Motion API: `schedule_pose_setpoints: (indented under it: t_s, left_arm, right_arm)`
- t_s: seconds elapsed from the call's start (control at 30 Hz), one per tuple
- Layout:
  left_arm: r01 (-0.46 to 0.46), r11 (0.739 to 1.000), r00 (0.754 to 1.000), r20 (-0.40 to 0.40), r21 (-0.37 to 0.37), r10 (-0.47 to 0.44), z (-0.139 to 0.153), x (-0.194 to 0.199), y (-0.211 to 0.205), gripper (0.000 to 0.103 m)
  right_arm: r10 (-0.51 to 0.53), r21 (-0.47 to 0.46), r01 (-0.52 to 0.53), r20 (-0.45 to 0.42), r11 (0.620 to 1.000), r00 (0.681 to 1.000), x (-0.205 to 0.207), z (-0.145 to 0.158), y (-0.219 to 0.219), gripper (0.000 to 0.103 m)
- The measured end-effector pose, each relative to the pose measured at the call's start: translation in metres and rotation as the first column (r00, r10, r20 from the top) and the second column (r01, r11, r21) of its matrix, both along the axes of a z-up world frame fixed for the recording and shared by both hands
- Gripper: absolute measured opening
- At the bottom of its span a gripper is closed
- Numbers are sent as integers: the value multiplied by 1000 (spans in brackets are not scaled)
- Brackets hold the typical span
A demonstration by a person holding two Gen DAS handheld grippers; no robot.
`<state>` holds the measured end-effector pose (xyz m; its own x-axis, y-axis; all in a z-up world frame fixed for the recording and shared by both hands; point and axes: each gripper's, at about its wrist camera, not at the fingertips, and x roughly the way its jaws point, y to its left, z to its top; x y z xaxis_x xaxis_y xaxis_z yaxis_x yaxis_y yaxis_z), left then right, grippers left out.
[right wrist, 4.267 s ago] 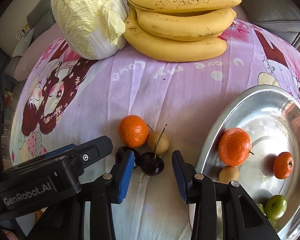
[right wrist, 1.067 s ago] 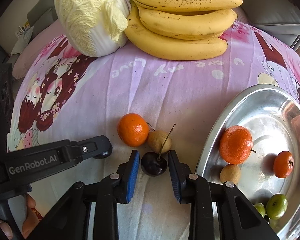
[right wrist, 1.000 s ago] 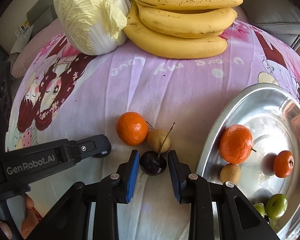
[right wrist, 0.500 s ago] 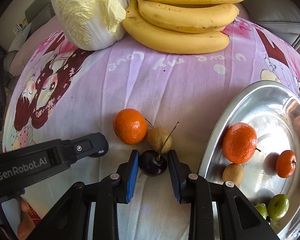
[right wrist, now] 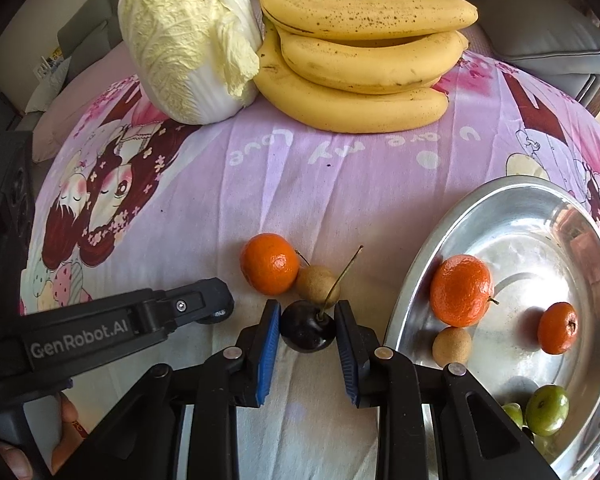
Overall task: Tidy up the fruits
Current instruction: 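Hold the black cherries in both grippers beside the tangerine, then carry both black cherries over the steel bowl with both grippers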
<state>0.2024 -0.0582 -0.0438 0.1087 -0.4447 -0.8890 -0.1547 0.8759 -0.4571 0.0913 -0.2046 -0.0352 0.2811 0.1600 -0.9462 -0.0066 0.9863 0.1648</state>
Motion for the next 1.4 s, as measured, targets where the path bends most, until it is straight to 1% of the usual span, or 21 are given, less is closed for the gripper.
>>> schedule_pose_setpoints:
  t_s: [0.1,0.37,0.73,0.87,1.2,1.4]
  left_arm:
    - [3,1000,1000,12,-1,-3,4,-1,-2,29]
    - [4,1000,1000,31,4,-4,13,-2,0,29]
    - [47,999,995,93,5,-48,40,-5,-11,29]
    - [65,998,992,104,10,-66,45,-8,-15,29]
    - [107,993,986,124,38,-111,53,-7,-45,29]
    - [163,985,979,117,54,-169,52,-7,-71,29]
  right_arm:
    - [-9,12,9,12,1000,1000,-2,5,-2,29]
    - [-24,21,24,13,999,1000,-4,8,-5,29]
    - [-74,48,70,66,996,995,-13,34,-23,29]
    - [-99,47,96,80,994,992,-16,39,-32,29]
    - [-162,64,156,84,986,983,-22,43,-57,29]
    - [-213,70,207,80,976,974,-25,42,-78,29]
